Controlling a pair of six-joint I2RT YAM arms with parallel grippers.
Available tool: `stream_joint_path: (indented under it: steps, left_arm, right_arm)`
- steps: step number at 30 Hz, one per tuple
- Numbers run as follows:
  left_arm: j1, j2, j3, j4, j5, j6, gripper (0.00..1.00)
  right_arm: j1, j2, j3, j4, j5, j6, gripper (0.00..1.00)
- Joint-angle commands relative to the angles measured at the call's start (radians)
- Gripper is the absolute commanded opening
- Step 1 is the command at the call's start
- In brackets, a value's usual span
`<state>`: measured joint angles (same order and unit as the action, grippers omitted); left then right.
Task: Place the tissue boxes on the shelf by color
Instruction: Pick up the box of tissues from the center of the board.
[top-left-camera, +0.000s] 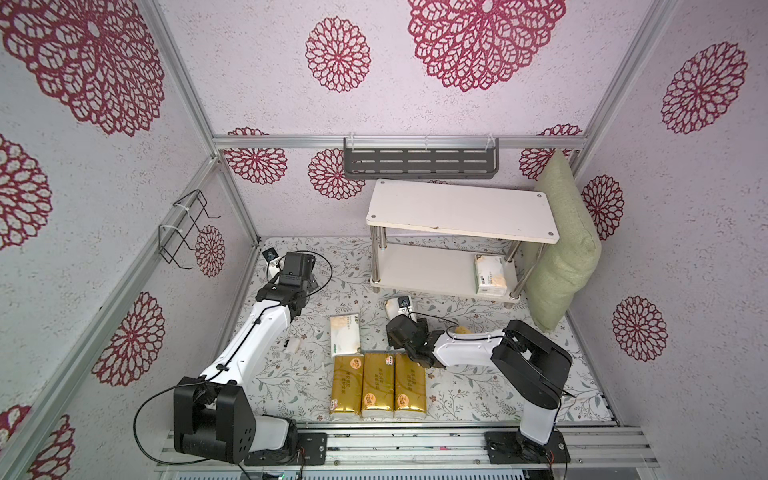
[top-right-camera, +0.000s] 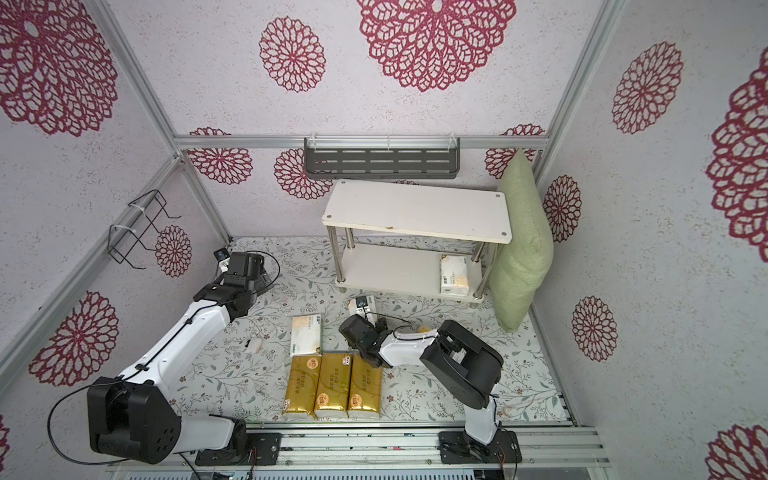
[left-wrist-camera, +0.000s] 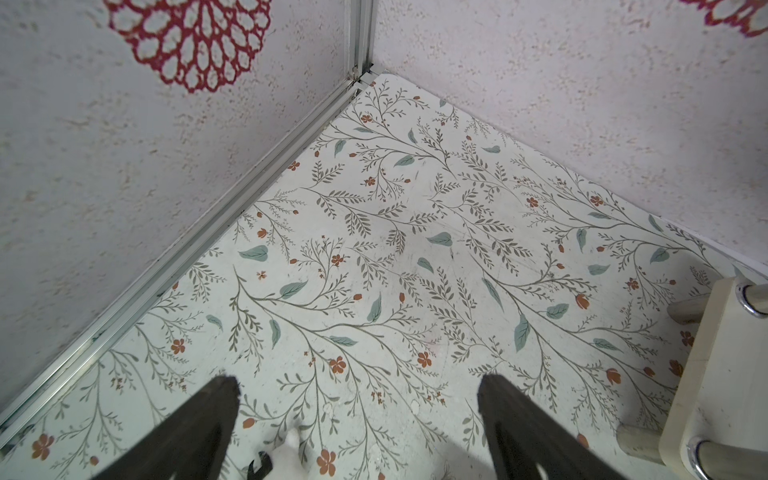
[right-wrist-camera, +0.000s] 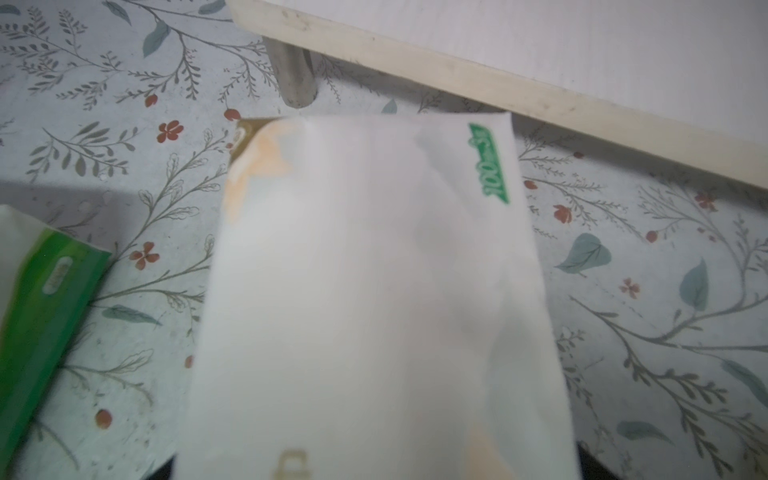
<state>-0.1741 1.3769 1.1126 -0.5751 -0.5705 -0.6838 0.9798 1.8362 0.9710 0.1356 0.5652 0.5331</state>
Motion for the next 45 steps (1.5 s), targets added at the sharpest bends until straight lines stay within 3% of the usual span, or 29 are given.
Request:
stream_joint_path:
  steps: [1, 13, 45]
  left_arm:
    - [-0.013, 0.004, 0.004, -0.004, -0.011, 0.004, 0.97]
    - [-0.013, 0.005, 0.001, -0.005, -0.011, 0.001, 0.97]
    - [-0.017, 0.025, 0.018, -0.006, -0.013, 0.000, 0.97]
  right_arm:
    - [-0.013, -0.071, 0.040, -0.030, -0.024, -0.023, 0.80]
    - [-0.095, -0.119, 0.089, -0.147, -0.132, 0.016, 0.79]
    - [-0.257, -0.235, 0.086, -0.206, -0.133, -0.048, 0.77]
